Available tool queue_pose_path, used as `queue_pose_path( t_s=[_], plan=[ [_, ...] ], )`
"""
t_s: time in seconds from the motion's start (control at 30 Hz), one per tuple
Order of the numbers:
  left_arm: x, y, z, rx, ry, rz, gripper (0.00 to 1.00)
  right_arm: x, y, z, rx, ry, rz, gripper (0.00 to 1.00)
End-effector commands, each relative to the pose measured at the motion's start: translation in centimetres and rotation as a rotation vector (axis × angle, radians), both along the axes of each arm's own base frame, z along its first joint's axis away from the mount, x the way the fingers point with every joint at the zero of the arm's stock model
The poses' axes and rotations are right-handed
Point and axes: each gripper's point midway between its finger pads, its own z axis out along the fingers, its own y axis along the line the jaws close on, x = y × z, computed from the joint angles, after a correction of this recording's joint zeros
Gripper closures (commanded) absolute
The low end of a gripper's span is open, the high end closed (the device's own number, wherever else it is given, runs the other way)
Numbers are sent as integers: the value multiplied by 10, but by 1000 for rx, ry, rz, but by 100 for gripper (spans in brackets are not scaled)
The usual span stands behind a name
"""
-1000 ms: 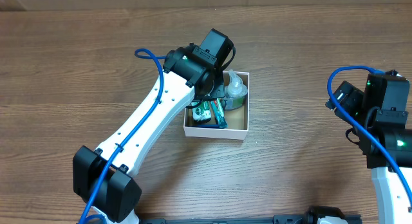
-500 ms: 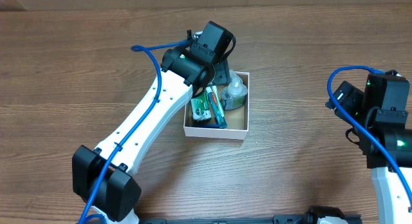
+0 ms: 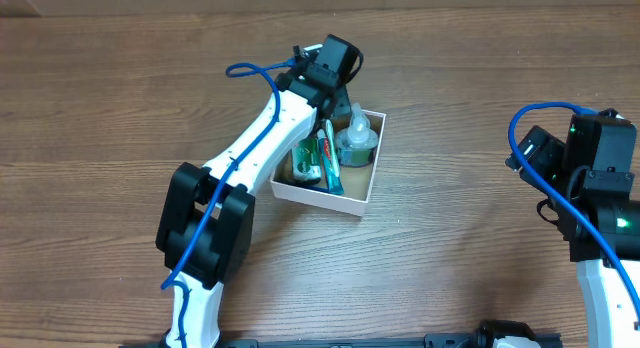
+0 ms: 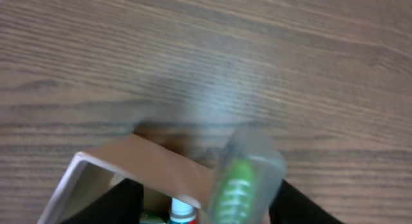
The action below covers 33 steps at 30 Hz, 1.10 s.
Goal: Pack container
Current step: 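Lift the toothbrush with the left gripper and carry it over the box, then lower the toothbrush into the box and open the left gripper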
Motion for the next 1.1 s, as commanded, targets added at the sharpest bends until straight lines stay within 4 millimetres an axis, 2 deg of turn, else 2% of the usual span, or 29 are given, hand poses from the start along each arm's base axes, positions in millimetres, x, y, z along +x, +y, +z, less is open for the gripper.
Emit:
queue_pose_path(
  t_s=[0.0, 0.13, 0.23, 0.43, 0.6, 0.7, 0.77, 0.83, 0.9, 1.0, 1.07],
  plan=[
    [11, 10, -2, -38, 12, 9, 44, 1, -1, 9, -3, -29, -8, 0],
    [5, -8, 6, -155, 50, -51, 51, 1, -1, 9, -3, -29, -8, 0],
    [5, -10, 17, -163, 32, -56, 58, 1, -1, 9, -3, -29, -8, 0],
    [-3, -11, 59, -185, -30, -69, 70, 1, -1, 9, -3, -29, -8, 0],
    [-13, -15, 74, -172, -44, -103, 57, 1, -1, 9, -3, -29, -8, 0],
    [-8, -18, 79, -105, -98, -197, 55, 1, -1, 9, -3, -29, -8, 0],
    [-3, -12, 81, -24, -132, -234, 54, 1, -1, 9, -3, -29, -8, 0],
    [3, 10, 77, 94, -144, -190, 46, 1, -1, 9, -3, -29, -8, 0],
    [9, 20, 72, 128, -146, -158, 43, 1, -1, 9, -3, -29, -8, 0],
    [17, 20, 68, 129, -161, -173, 43, 1, -1, 9, -3, -29, -8, 0],
    [23, 8, 64, 133, -181, -265, 46, 1, -1, 9, -3, -29, -8, 0]
  ],
)
